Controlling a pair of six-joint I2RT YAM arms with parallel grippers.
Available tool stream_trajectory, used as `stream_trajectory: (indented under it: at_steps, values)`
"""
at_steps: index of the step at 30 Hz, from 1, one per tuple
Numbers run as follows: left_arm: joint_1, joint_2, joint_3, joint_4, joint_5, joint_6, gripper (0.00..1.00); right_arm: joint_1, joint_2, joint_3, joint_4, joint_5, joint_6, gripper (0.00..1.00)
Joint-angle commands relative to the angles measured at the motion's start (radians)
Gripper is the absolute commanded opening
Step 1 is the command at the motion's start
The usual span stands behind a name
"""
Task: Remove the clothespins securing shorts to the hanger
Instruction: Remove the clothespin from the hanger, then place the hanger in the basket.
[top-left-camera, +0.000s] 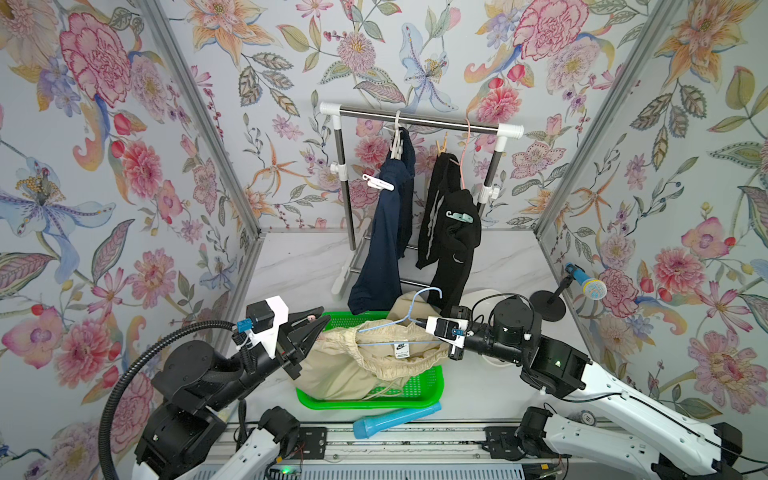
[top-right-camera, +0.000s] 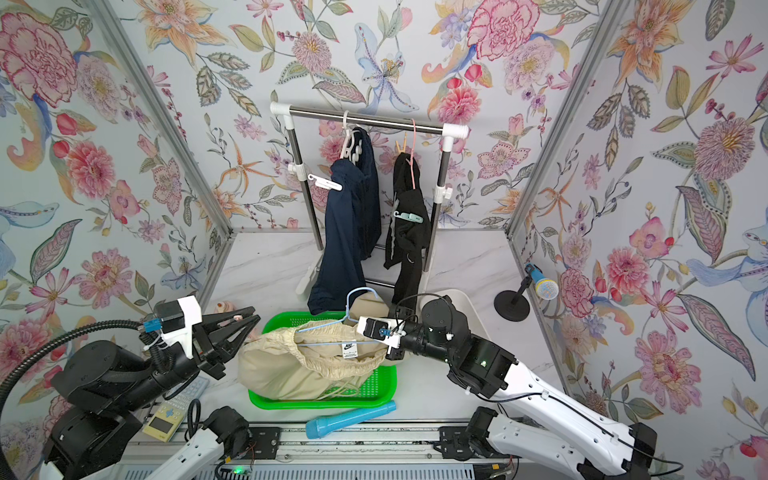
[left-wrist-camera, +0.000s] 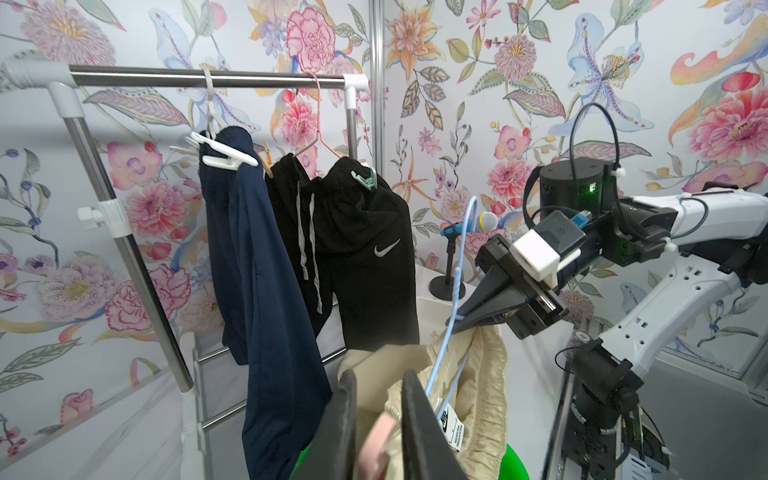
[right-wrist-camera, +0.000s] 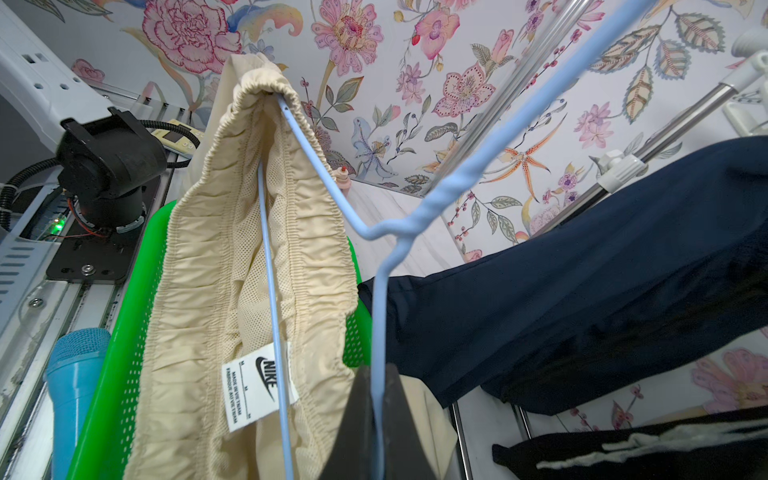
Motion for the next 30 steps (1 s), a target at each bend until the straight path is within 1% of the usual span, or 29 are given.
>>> stream_trajectory:
  at_steps: [1,6,10,12,17,21,26,27,29,30]
  values:
    - [0.001,-0.015,0.029,0.000,-0.094,0.003,0.00,-0.001,0.007,0.013,0.065,0.043,0.034,0.00]
    - [0.001,0.020,0.044,-0.001,-0.231,-0.021,0.00,0.022,0.088,0.065,0.044,0.148,0.030,0.00]
    - [0.001,0.046,0.044,0.024,-0.319,-0.045,0.00,0.077,0.167,0.087,0.045,0.266,0.011,0.00]
    - [0.001,0.052,0.041,0.038,-0.350,-0.046,0.00,0.103,0.198,0.084,0.059,0.298,0.008,0.00]
    - [0.001,0.058,0.037,0.085,-0.352,-0.039,0.00,0.139,0.285,0.080,0.066,0.339,0.038,0.00]
    - [0.001,0.066,0.030,0.108,-0.322,-0.037,0.00,0.145,0.349,0.077,0.064,0.307,0.098,0.00]
    - [0.001,0.084,-0.012,0.129,-0.292,-0.052,0.00,0.115,0.402,0.037,0.093,0.268,0.199,0.00]
    - [0.001,0.088,-0.024,0.134,-0.285,-0.060,0.00,0.109,0.410,0.032,0.093,0.263,0.216,0.02]
    - [0.001,0.101,-0.038,0.137,-0.269,-0.070,0.00,0.096,0.415,0.019,0.088,0.259,0.244,0.10]
    - [0.001,0.108,-0.045,0.142,-0.261,-0.075,0.00,0.092,0.413,0.009,0.089,0.252,0.254,0.17]
